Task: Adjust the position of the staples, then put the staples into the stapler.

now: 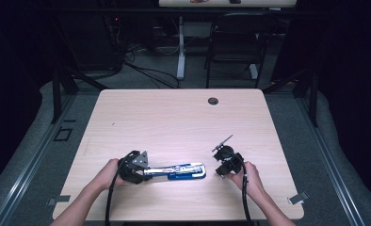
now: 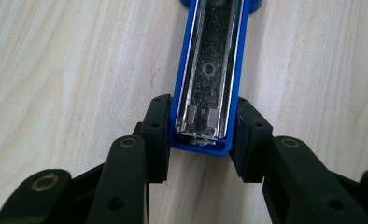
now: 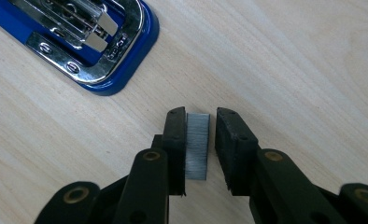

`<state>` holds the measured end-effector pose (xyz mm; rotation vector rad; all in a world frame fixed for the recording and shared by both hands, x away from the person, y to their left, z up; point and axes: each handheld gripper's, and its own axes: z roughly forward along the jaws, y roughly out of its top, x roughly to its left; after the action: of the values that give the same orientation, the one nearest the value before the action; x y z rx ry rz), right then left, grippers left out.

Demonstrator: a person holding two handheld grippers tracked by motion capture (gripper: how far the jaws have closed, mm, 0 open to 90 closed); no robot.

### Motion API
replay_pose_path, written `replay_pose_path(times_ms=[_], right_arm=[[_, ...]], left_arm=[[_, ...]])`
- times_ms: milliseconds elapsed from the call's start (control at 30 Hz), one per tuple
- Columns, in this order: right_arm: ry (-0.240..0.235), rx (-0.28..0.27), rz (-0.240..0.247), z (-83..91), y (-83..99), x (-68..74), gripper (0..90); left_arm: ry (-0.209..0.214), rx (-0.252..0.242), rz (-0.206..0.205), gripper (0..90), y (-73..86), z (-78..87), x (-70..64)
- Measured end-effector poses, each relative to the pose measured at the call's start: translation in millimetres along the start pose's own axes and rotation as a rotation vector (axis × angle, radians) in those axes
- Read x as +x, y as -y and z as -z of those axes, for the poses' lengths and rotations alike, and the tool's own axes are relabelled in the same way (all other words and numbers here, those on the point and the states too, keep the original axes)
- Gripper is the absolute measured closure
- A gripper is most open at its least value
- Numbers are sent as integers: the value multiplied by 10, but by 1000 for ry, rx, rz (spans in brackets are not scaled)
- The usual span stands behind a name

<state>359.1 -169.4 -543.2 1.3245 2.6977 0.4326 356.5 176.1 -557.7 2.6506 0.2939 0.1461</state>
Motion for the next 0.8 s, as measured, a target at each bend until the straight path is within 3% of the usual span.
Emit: replay_pose_path(times_ms=[200, 300, 333, 800], right_arm=[[-8, 8, 2, -15, 2, 3, 776], [6, 20, 27, -10, -3, 3, 778], [6, -7, 8, -25, 5, 19, 778], [-35, -57, 61, 86, 8, -26, 780]], left_arm=[[0, 1, 0, 631, -1, 0, -2], [0, 1, 1, 631, -2, 0, -2], [0, 1, 1, 631, -2, 0, -2], [1, 0, -1, 631, 0, -1, 2]])
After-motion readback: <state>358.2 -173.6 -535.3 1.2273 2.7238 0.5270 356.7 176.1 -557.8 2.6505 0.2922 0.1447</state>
